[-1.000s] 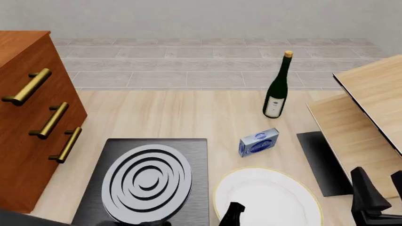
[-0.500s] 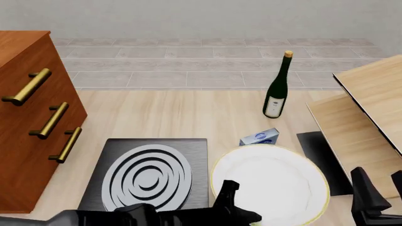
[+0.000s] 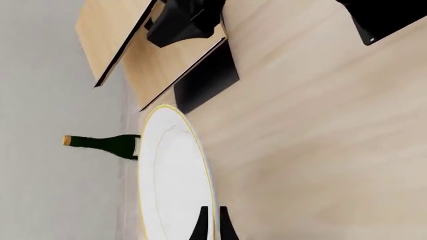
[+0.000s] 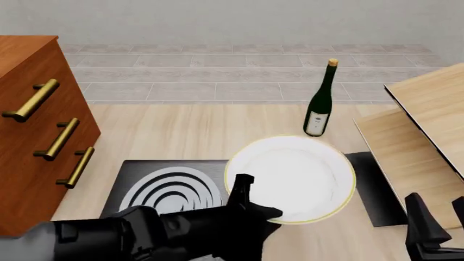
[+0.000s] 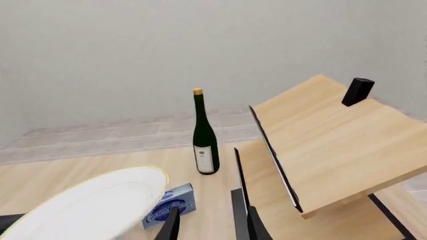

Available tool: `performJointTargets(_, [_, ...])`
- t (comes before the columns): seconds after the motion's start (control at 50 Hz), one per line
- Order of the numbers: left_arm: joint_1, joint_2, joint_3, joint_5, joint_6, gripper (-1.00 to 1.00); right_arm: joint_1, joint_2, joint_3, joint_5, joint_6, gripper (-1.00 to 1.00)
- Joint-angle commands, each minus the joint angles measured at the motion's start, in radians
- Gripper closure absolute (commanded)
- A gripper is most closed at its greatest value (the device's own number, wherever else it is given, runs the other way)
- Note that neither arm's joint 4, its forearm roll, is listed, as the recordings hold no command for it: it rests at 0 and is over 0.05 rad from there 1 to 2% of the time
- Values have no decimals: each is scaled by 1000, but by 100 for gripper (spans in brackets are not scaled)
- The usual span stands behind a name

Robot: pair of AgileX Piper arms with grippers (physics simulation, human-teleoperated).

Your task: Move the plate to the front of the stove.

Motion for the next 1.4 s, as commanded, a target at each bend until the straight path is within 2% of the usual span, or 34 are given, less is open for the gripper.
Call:
performJointTargets(0.02, [94,-37,-17,13,46,100,3,0,-1,1,-5,-100])
performJointTargets(0.24, [166,-40,-37,29,61,100,4,0,0,-2,-7,-100])
performJointTargets(0.48, [295,41,-116,60,60,100,5,0,0,2,-6,-100])
performJointTargets(0.5, [308,46,-106,36,82,100,6,0,-1,2,-6,-100])
performJointTargets(0.58, [355,76,-145,52,71,100,6,0,0,3,-6,-100])
performJointTargets(0.68, [407,105,-171,49,90,100,7,0,-1,5,-6,-100])
performJointTargets(0.94, [511,175,-258,75,107,100,9,0,0,7,-3,-100])
performJointTargets(1.1, [548,218,-326,115,90,100,10,0,0,7,-1,-100])
performJointTargets(1.4, [629,339,-423,101,119,100,7,0,0,7,1,-100])
